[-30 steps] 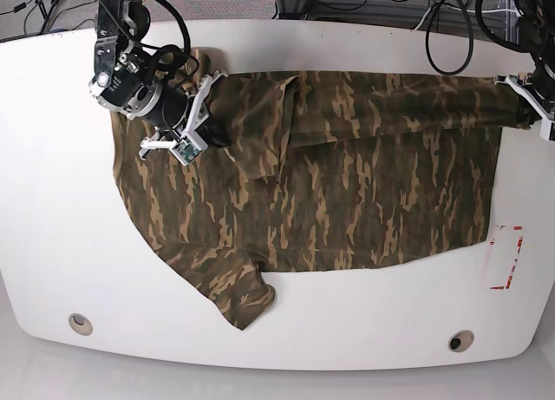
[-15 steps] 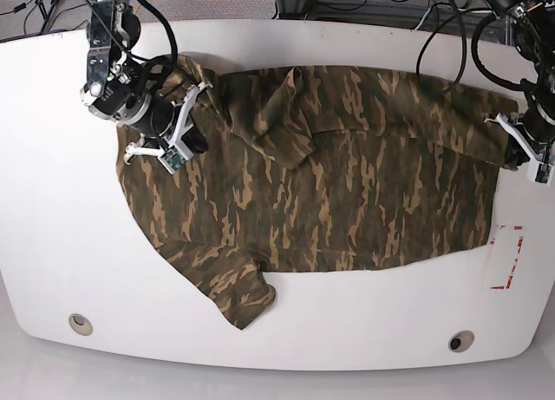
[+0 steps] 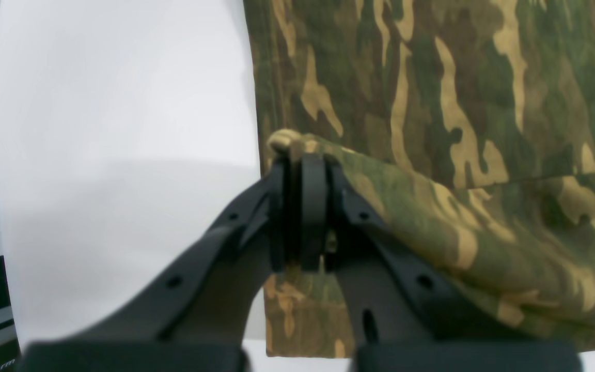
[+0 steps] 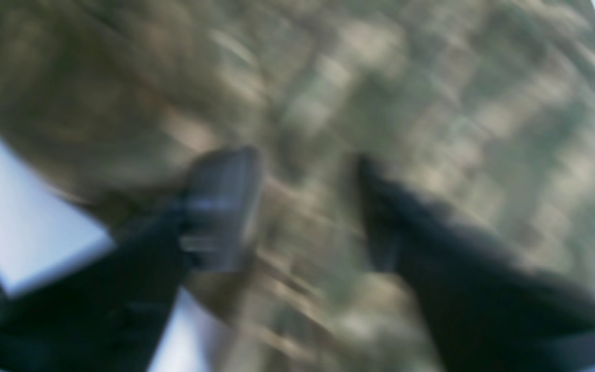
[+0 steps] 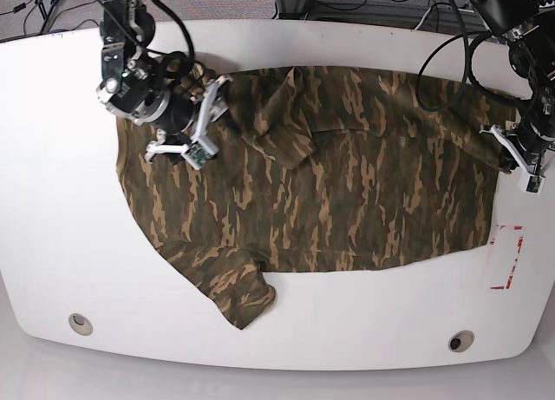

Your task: Fold the T-shirt properly

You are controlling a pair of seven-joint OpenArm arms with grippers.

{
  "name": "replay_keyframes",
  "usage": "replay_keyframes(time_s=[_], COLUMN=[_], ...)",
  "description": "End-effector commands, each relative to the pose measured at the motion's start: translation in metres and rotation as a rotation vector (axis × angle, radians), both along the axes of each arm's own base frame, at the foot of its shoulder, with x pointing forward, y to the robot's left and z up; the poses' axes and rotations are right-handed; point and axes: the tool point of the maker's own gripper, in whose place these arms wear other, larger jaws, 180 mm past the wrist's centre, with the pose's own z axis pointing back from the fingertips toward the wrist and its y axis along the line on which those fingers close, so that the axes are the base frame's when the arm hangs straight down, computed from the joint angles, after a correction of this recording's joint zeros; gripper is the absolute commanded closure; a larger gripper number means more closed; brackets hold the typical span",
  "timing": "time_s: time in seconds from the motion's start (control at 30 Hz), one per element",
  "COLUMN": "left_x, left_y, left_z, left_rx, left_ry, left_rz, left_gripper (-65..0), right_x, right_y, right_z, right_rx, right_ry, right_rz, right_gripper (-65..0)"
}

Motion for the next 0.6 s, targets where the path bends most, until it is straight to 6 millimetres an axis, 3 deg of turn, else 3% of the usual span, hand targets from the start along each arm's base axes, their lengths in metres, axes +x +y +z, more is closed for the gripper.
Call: replay_keyframes(time_s=[0.0, 0.1, 0.3, 0.57], left_x=[0.008, 0.009, 0.006, 0.005], left_y=[0.004, 0.004, 0.005, 0.006], left_z=[0.013, 0.013, 0.004, 0.000], left_rx=[0.013, 0.008, -0.011, -0.017], left_ry=[-0.047, -0.059, -0.043, -0.034], left_rz=[-0.006, -0.008, -0.001, 0.003], left_gripper=[-2.1, -2.1, -2.1, -2.1], right_x=[-0.003, -0.013, -0.033, -0.038], right_y=[0.018, 0.039, 0.080, 0.088], right_z=[0.012, 0.009, 0.009, -0.011], right_rx=[0.061, 0.078, 0.105, -0.067], right_ry=[-0.028, -0.011, 0.003, -0.024], right_rz=[0.029, 0.093, 0.230, 0.285], right_gripper=[-47.9, -55.6, -56.0, -56.0])
